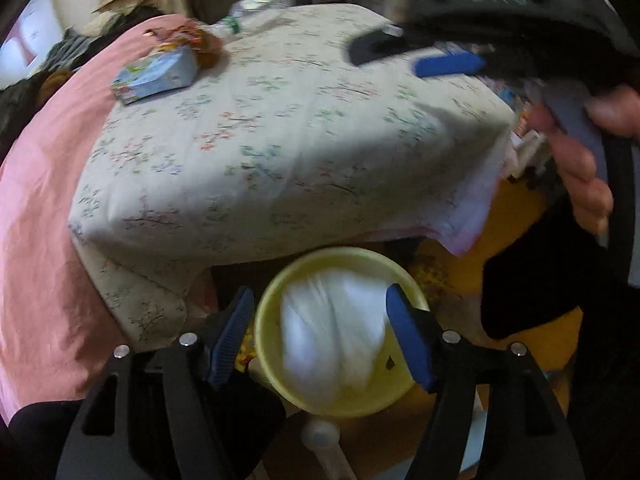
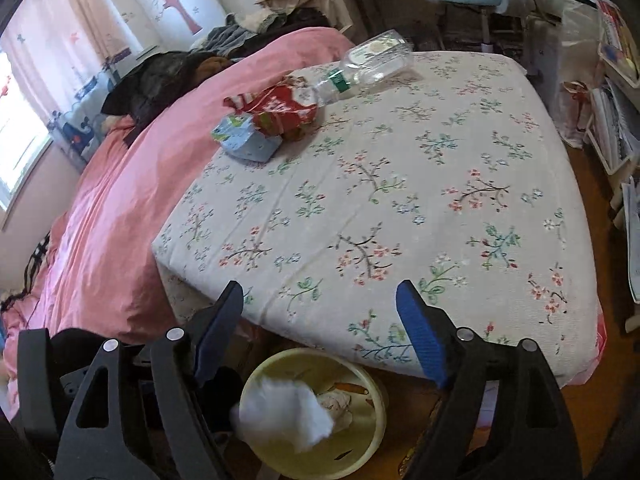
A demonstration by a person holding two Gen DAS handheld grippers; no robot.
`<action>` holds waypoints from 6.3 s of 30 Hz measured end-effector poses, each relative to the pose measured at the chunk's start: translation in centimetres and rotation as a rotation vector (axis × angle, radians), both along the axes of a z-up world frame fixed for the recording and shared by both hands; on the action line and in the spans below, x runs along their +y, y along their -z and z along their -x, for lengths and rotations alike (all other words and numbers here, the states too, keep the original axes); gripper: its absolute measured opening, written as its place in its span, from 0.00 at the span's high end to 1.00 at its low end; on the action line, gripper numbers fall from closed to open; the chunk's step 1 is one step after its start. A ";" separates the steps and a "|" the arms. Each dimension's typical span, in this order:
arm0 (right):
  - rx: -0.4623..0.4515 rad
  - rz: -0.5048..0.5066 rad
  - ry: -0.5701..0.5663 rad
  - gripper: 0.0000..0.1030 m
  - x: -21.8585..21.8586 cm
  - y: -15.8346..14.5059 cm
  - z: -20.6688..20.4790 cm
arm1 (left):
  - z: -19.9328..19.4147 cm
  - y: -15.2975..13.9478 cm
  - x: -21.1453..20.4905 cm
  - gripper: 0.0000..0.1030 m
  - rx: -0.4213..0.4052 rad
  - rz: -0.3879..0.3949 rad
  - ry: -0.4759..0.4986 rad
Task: Collect trash
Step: 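Lower the tissue and peel over the yellow bin and open both tools, then raise both open tools back toward the table, then grasp the red snack wrapper with the right tool while the left tool grasps the milk carton, then carry the wrapper and carton over the yellow bin and open both tools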
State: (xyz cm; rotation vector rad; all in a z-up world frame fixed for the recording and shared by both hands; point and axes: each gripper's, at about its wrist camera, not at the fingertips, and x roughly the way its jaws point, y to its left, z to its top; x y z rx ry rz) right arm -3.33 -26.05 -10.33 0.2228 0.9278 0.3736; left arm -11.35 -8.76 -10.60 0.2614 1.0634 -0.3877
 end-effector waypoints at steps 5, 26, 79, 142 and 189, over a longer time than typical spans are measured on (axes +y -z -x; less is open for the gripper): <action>0.009 -0.011 0.037 0.26 -0.5 0.5 -0.4 | -1.6 -2.1 2.8 0.25 -0.119 0.102 -0.183; -0.067 0.066 0.041 0.24 1.9 0.6 -1.2 | -10.1 -6.5 7.8 0.13 -0.315 0.151 -0.452; -0.170 0.171 -0.047 0.21 6.5 -1.0 -5.8 | -10.1 -6.1 9.1 0.11 -0.280 0.183 -0.522; 0.101 -0.089 -0.186 0.87 -1.0 1.2 -17.7 | -25.2 -0.8 8.0 0.31 0.047 0.074 -0.078; 0.124 -0.108 -0.613 0.94 6.7 1.0 4.1 | -15.0 -5.4 9.1 0.68 -0.120 0.285 -0.363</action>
